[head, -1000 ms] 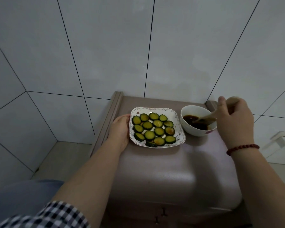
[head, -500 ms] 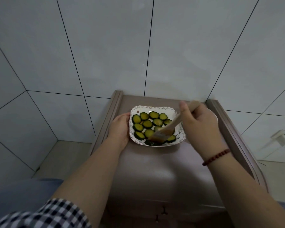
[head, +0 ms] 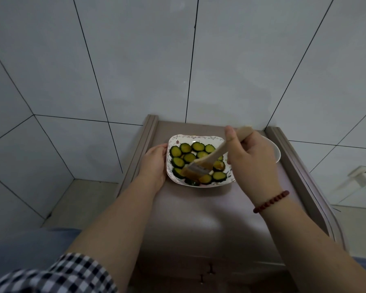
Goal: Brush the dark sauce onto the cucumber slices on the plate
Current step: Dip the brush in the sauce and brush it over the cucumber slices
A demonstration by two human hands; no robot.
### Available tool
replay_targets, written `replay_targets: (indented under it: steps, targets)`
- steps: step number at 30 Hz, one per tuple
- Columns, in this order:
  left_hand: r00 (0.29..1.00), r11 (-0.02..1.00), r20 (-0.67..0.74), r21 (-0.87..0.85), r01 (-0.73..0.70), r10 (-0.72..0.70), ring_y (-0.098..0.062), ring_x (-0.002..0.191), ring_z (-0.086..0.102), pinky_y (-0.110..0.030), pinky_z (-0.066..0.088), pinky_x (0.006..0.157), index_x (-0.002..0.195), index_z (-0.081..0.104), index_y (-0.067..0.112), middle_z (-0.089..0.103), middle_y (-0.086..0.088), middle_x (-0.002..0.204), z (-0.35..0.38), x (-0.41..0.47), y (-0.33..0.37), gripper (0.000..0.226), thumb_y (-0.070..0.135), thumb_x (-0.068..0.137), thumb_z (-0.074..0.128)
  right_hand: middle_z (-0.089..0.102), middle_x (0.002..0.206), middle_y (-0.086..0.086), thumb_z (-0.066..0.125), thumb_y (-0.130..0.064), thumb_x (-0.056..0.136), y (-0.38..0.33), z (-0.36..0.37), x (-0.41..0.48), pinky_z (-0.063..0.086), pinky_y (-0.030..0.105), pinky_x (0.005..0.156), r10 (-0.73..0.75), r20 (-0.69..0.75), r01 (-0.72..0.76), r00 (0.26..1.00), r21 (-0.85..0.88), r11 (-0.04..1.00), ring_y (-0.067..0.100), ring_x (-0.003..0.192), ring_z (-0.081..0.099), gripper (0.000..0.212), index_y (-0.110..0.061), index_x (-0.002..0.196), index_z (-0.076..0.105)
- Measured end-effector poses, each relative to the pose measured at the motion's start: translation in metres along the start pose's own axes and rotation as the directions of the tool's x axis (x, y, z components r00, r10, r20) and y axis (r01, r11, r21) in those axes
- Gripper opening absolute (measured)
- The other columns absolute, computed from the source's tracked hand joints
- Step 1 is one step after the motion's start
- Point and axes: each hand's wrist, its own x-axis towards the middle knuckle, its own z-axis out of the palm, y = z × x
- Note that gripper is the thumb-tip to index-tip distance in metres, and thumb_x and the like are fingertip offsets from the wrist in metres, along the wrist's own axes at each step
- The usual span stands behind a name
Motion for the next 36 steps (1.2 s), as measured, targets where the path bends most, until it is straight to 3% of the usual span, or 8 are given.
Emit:
replay_targets:
  steps: [3, 8, 14, 20, 24, 28, 30, 36]
  targets:
    - [1.0, 1.0, 0.022, -0.002, 0.006, -0.006, -0.054, 0.137, 0.071, -0.064, 0.058, 0.118, 0.139, 0.075, -0.013, 0.073, -0.04, 0.141, 0.002, 0.0, 0.001, 0.043, -0.002, 0.107, 0.048, 0.067, 0.07, 0.014, 0.05, -0.052, 0.094, 0.001, 0.003, 0.0, 0.044, 0.028, 0.054, 0.006, 0.052, -0.003, 0.999, -0.051, 0.999, 0.024, 0.062, 0.062, 0.047, -0.01, 0.077, 0.061]
    - [0.999, 1.0, 0.032, -0.008, 0.002, -0.002, -0.04, 0.114, 0.07, -0.068, 0.054, 0.118, 0.135, 0.075, -0.016, 0.072, -0.044, 0.136, 0.002, 0.001, 0.0, 0.041, -0.003, 0.105, 0.051, 0.068, 0.068, 0.002, 0.052, -0.053, 0.092, 0.006, 0.011, -0.002, 0.044, 0.019, 0.055, 0.02, 0.016, -0.02, 1.0, 0.04, 0.999, 0.009, 0.061, 0.062, 0.036, -0.021, 0.078, 0.061]
    - [0.998, 1.0, 0.058, -0.019, -0.008, 0.009, -0.044, 0.12, 0.075, -0.066, 0.056, 0.119, 0.134, 0.075, -0.016, 0.069, -0.045, 0.144, 0.002, 0.0, 0.0, 0.039, -0.001, 0.107, 0.052, 0.067, 0.069, 0.004, 0.052, -0.055, 0.09, 0.011, 0.015, -0.007, 0.043, 0.014, 0.053, 0.003, 0.0, -0.003, 1.0, 0.044, 0.999, 0.013, 0.063, 0.062, 0.037, -0.021, 0.077, 0.059]
    - [0.999, 1.0, 0.045, -0.011, -0.013, 0.013, -0.05, 0.122, 0.077, -0.054, 0.065, 0.103, 0.112, 0.083, -0.007, 0.074, -0.042, 0.137, 0.001, -0.002, 0.001, 0.032, 0.0, 0.106, 0.052, 0.064, 0.064, 0.002, 0.051, -0.055, 0.091, 0.011, 0.014, -0.007, 0.039, 0.008, 0.048, -0.04, 0.061, 0.042, 0.997, -0.033, 0.999, 0.004, 0.053, 0.055, 0.041, -0.018, 0.076, 0.059]
    - [0.999, 1.0, 0.049, -0.01, 0.004, -0.003, -0.036, 0.101, 0.074, -0.034, 0.065, 0.079, 0.089, 0.083, 0.005, 0.079, -0.027, 0.105, 0.0, -0.002, 0.002, 0.036, -0.001, 0.106, 0.052, 0.063, 0.058, -0.01, 0.053, -0.049, 0.093, 0.008, 0.013, -0.008, 0.04, 0.008, 0.051, -0.078, 0.02, 0.077, 0.997, 0.022, 0.997, -0.001, 0.055, 0.056, 0.03, -0.026, 0.075, 0.054]
    - [0.998, 0.999, 0.057, -0.032, -0.003, 0.005, -0.037, 0.11, 0.074, -0.045, 0.069, 0.091, 0.117, 0.08, -0.01, 0.077, -0.037, 0.129, 0.001, -0.002, 0.001, 0.032, -0.001, 0.106, 0.051, 0.054, 0.053, -0.042, 0.055, -0.039, 0.097, 0.007, 0.012, -0.011, 0.036, 0.0, 0.052, -0.13, 0.111, 0.138, 0.985, -0.074, 0.988, -0.018, 0.057, 0.053, 0.028, -0.025, 0.073, 0.048]
    - [0.998, 0.999, 0.06, -0.032, -0.004, 0.006, -0.038, 0.113, 0.073, -0.055, 0.064, 0.107, 0.129, 0.077, -0.012, 0.073, -0.042, 0.14, 0.002, -0.002, 0.0, 0.037, -0.001, 0.107, 0.05, 0.054, 0.053, -0.041, 0.054, -0.038, 0.097, 0.006, 0.008, -0.01, 0.036, 0.0, 0.053, -0.17, 0.054, 0.172, 0.984, -0.039, 0.984, -0.016, 0.055, 0.053, 0.028, -0.022, 0.075, 0.05]
    - [0.998, 0.999, 0.054, -0.034, 0.035, -0.033, -0.053, 0.141, 0.069, -0.057, 0.061, 0.115, 0.142, 0.072, -0.015, 0.072, -0.04, 0.145, 0.003, -0.001, 0.0, 0.042, 0.002, 0.109, 0.051, 0.058, 0.061, -0.014, 0.047, -0.052, 0.09, 0.004, 0.007, -0.011, 0.035, 0.012, 0.054, -0.149, 0.154, 0.176, 0.977, -0.183, 0.967, -0.005, 0.064, 0.055, 0.033, -0.023, 0.077, 0.054]
